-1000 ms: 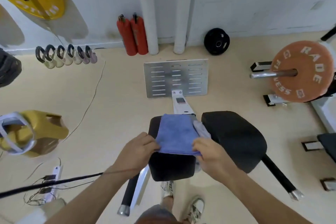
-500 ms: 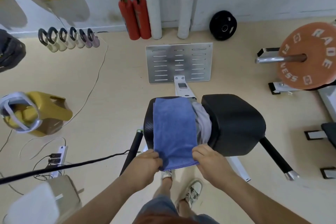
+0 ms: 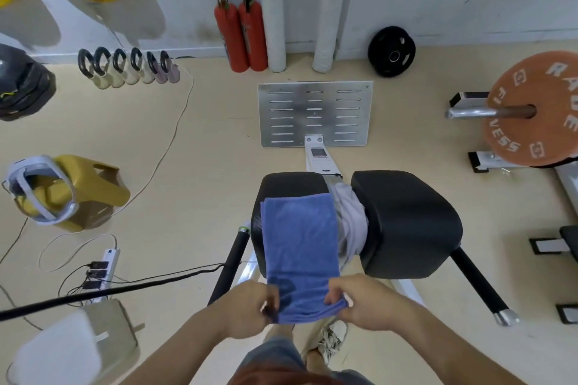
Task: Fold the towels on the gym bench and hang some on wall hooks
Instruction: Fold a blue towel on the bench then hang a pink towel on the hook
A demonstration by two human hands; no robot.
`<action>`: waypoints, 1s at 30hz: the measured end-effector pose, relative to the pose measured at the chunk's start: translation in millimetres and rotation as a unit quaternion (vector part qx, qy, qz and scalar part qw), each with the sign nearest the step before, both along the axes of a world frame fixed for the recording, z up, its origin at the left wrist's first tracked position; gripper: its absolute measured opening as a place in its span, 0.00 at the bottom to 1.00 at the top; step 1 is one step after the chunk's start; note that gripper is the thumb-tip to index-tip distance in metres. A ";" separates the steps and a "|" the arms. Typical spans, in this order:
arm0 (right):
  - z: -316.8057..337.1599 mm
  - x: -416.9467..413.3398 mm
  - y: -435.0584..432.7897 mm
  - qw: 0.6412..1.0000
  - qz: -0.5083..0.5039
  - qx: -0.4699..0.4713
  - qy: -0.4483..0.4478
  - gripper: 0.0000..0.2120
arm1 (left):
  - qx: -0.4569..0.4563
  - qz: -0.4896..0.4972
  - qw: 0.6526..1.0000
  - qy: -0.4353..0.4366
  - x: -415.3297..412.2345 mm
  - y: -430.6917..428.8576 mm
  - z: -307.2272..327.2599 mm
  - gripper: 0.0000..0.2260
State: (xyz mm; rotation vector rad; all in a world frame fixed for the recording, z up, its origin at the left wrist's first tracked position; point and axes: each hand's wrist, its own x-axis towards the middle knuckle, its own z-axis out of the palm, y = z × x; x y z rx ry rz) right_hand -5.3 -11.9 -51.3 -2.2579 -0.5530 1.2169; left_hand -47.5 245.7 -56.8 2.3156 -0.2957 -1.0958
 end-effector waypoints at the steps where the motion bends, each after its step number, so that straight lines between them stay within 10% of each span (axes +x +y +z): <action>1: 2.6 7.6 -1.9 0.999 -0.043 0.022 0.020 0.08 | -0.029 0.059 0.998 0.010 4.8 3.7 1.5 0.07; 5: 3.9 37.0 -3.9 0.967 -0.220 0.108 0.070 0.04 | -0.144 0.277 0.949 0.030 27.7 8.7 12.3 0.08; 12: -21.0 59.3 30.8 0.906 -0.409 0.107 0.002 0.04 | -0.081 0.362 0.925 -0.083 65.6 -7.8 -3.0 0.07; 21: -30.3 64.9 64.5 0.895 -0.412 0.031 -0.168 0.03 | -0.020 0.395 0.913 -0.097 82.8 -13.6 -18.4 0.02; 30: -33.2 96.8 55.1 0.907 -0.416 -0.042 -0.050 0.11 | -0.004 0.351 0.936 -0.009 114.1 -0.9 -23.9 0.08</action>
